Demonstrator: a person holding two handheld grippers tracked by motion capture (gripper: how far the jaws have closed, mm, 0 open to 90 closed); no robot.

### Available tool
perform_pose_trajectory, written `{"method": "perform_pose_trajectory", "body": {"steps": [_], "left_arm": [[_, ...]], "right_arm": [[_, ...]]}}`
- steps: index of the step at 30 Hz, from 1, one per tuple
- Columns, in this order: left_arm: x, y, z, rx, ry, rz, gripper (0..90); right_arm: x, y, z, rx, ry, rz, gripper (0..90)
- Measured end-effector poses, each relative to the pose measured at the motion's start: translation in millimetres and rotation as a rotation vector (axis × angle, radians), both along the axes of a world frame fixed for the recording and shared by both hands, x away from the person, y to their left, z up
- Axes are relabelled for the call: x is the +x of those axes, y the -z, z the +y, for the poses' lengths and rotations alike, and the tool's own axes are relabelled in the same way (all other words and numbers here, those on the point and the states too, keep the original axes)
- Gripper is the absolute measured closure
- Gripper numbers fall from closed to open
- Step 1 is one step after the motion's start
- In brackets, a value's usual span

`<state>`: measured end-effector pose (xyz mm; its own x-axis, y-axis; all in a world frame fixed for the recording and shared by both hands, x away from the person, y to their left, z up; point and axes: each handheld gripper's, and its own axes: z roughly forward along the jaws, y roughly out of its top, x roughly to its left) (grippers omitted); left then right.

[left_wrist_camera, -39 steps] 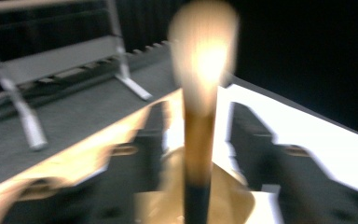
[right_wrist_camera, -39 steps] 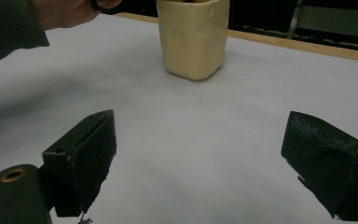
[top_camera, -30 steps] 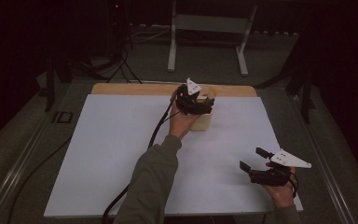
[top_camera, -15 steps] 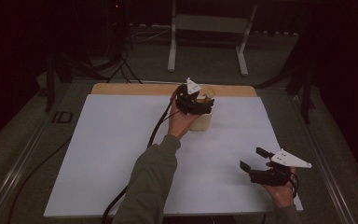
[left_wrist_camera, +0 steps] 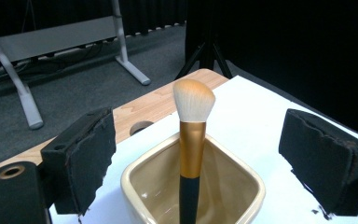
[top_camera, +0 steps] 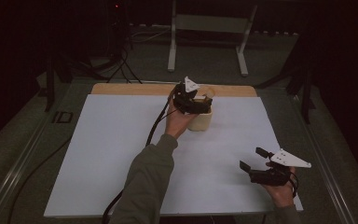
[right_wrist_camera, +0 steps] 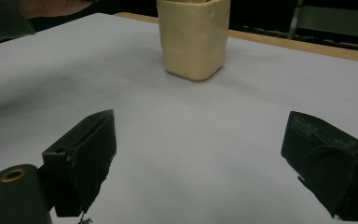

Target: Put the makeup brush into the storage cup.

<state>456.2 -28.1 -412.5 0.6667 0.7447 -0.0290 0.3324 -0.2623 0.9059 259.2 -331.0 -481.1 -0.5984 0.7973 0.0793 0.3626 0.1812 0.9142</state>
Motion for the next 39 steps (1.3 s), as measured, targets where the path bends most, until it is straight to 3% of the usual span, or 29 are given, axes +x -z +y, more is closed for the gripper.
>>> {"method": "perform_pose_trajectory", "body": {"steps": [5,23,39], "left_arm": [[-0.4,-2.7,4.8,-0.014,0.003,0.013,11.2],[-16.5,-2.9,24.2,0.011,0.041,0.014,10.5],[-30.1,-3.4,61.3,0.039,0.001,0.005,10.5]], "right_arm": [[0.2,0.0,0.4,0.0,0.0,0.001,10.2],[0.5,0.2,0.4,0.0,0.001,0.001,10.2],[0.8,0.9,0.4,-0.005,0.005,0.004,10.1]]}}
